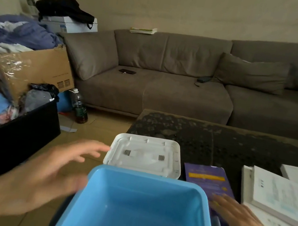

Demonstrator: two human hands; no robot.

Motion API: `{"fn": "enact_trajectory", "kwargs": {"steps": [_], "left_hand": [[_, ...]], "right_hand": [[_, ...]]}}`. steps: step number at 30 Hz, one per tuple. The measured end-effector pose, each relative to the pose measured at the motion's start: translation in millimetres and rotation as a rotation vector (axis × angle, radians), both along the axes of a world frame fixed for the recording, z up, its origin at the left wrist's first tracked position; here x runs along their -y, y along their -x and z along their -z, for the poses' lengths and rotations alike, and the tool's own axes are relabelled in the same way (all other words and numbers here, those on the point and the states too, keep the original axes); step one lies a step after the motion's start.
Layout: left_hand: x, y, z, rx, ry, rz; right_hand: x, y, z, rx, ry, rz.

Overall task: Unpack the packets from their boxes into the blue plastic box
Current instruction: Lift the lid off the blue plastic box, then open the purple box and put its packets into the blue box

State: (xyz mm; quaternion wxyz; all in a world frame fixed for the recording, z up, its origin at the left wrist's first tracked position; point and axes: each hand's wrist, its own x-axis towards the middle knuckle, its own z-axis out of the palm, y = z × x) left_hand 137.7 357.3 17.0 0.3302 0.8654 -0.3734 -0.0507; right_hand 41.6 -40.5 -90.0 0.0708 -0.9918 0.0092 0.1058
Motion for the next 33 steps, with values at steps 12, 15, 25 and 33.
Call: {"fn": "enact_trajectory", "kwargs": {"steps": [12, 15, 25, 33], "left_hand": [[56.3, 92.1, 62.2, 0.628, -0.314, 0.144], [57.0, 95.7, 72.2, 0.663, -0.229, 0.025], [88.4, 88.0, 89.2, 0.736, -0.186, -0.236], [181.3, 180.0, 129.7, 0.442, -0.202, -0.058]], "right_hand": [[-1.0, 47.4, 41.1, 0.172, -0.021, 0.061], [-2.3, 69.5, 41.3, 0.177, -0.100, 0.056], [-11.3, 180.5, 58.6, 0.404, -0.066, -0.021], [7.8, 182.4, 51.3, 0.401, -0.290, 0.354]]}}
